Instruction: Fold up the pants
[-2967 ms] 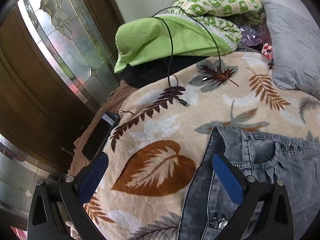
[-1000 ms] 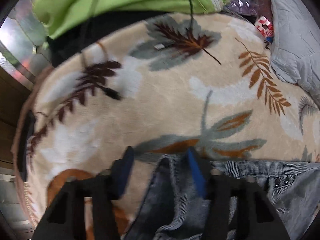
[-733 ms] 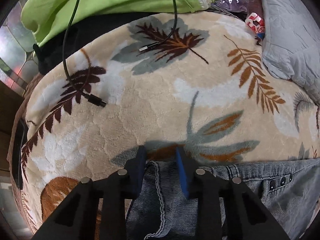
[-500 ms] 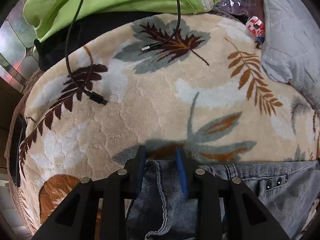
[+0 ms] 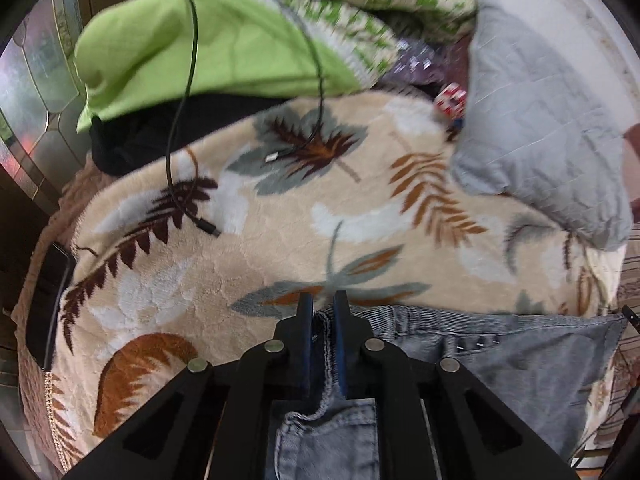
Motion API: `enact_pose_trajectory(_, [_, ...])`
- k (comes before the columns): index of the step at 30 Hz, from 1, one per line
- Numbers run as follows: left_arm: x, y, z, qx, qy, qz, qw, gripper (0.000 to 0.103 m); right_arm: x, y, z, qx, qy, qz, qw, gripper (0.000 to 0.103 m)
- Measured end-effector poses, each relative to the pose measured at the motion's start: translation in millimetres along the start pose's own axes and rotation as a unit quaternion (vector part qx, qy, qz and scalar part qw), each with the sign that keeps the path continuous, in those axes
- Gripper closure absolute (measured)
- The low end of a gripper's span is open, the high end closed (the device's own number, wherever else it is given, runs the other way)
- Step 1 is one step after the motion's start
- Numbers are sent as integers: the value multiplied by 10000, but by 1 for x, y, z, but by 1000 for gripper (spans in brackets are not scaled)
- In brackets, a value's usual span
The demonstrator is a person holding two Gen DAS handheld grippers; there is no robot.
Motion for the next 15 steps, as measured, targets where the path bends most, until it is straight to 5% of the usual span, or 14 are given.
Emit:
enact_pose_trajectory(7, [2, -19, 67, 526, -260, 3, 9983, 94, 3, -13, 69, 641, 285, -318, 9970, 89])
enact_pose_trajectory(15, [-32, -99, 141, 964, -565, 32, 9937, 93, 26, -94, 144, 894, 625, -631, 9920, 89])
Point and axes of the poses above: each gripper's, at about its wrist camera, not at the fingertips, and z roughly against the way its jaws point, x to its right, y to its top, the point moved 1 cm from there along -z, roughly the way its jaws point, and after that the axes turned 3 degrees about y, right-handed, at the moved point
